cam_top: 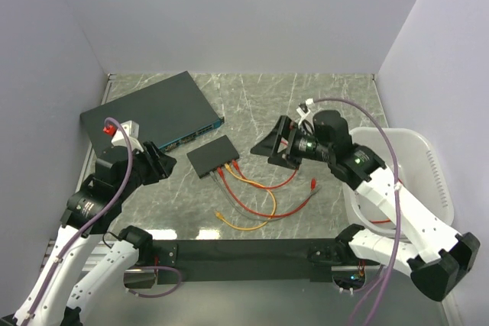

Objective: Insert the plug into the switch port

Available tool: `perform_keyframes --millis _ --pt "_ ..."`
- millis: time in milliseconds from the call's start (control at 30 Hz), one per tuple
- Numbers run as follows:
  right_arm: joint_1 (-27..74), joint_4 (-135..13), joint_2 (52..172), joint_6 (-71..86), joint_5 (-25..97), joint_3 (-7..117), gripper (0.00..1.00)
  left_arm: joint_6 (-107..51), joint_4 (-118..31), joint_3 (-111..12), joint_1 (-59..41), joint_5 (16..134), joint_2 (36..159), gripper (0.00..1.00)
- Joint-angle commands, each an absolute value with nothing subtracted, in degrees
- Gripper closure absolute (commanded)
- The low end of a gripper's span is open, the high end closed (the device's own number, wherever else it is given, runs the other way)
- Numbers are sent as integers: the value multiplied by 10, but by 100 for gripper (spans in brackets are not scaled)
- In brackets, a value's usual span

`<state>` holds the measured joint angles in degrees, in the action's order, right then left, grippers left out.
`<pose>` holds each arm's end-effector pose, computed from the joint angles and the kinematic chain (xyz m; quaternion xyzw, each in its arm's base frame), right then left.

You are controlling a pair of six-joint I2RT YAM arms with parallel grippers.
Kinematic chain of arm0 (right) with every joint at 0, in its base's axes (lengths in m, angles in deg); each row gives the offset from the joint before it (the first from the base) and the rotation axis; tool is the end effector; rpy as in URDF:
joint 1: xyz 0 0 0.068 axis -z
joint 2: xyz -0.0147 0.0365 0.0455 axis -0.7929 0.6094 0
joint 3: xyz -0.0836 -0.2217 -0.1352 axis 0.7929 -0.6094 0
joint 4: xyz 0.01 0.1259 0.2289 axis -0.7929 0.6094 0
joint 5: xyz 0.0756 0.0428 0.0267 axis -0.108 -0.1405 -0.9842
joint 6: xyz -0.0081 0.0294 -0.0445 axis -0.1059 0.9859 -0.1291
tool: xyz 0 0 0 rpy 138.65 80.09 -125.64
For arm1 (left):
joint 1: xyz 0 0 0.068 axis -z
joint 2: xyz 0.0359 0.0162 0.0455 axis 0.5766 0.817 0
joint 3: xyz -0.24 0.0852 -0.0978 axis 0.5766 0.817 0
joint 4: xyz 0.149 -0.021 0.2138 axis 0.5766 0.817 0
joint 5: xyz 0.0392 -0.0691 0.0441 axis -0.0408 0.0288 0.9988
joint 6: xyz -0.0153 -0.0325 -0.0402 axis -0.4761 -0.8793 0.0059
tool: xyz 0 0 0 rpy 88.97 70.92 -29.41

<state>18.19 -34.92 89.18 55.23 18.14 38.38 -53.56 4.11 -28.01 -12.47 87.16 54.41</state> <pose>0.1744 0.1370 0.3541 0.0344 0.8354 0.4937 0.2391 0.1022 -0.0401 0.3372 -0.1262 0.8459 -0.2335 0.4626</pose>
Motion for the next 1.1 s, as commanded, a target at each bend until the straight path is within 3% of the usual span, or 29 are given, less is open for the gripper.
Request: perform_keyframes --millis 0,467,1067 --pt "184 -419 827 478 177 344 0 -541 26 -279 -124 861 540 46" --pt "184 -365 616 397 232 141 0 -543 26 -276 -124 862 537 46" --pt "184 -316 484 382 275 125 0 -548 27 -274 -128 869 521 46"
